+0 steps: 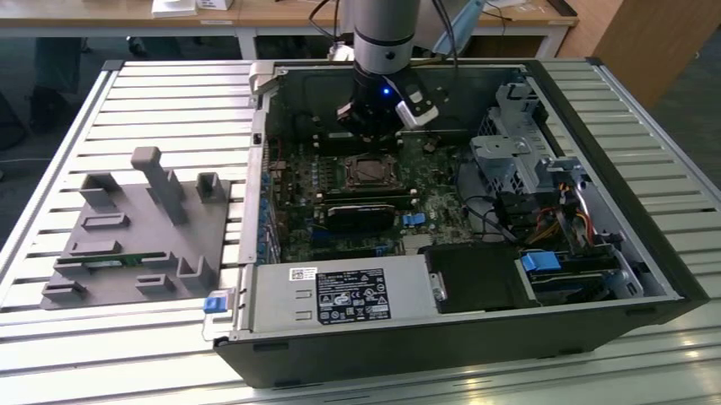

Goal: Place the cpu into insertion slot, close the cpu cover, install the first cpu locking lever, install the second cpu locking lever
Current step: 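Install the first cpu locking lever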

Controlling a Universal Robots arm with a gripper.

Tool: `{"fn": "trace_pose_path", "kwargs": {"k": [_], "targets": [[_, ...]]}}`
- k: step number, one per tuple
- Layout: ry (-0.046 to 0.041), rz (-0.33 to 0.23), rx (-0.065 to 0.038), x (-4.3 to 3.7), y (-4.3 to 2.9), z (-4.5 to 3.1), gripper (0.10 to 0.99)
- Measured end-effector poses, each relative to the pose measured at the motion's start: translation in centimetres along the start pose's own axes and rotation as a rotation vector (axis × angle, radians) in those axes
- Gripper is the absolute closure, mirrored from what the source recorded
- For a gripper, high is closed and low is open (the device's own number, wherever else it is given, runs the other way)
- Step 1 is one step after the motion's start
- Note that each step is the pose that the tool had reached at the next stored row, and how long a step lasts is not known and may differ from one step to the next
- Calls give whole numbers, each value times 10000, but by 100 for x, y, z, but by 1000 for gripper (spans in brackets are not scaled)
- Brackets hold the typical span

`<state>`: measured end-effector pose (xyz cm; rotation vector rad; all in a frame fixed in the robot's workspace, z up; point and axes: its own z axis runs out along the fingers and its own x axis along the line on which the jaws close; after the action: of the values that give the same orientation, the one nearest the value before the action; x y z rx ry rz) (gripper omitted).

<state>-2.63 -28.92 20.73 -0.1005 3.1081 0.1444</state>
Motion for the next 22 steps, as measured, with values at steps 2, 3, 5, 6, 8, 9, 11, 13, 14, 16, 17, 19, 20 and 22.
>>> {"fn": "trace_pose_path", "kwargs": {"k": [2,3,5,6,8,9,11,13,14,16,17,19,20,22], "targets": [[0,2,0,7,0,0,980],[0,1,0,12,1,0,980],[0,1,0,26,2,-1,980],[0,-2,0,32,2,-1,980],[4,-29,1,37,12,-1,980],[6,-52,0,36,22,0,980],[8,-68,-1,35,29,1,980],[7,-70,-1,35,34,1,980],[7,-70,-2,34,34,2,980],[8,-68,-3,24,34,2,980],[11,-68,-2,13,33,3,980],[17,-68,-3,-11,32,4,980],[19,-67,-3,-22,31,4,980],[24,-67,-3,-39,34,5,980]]}}
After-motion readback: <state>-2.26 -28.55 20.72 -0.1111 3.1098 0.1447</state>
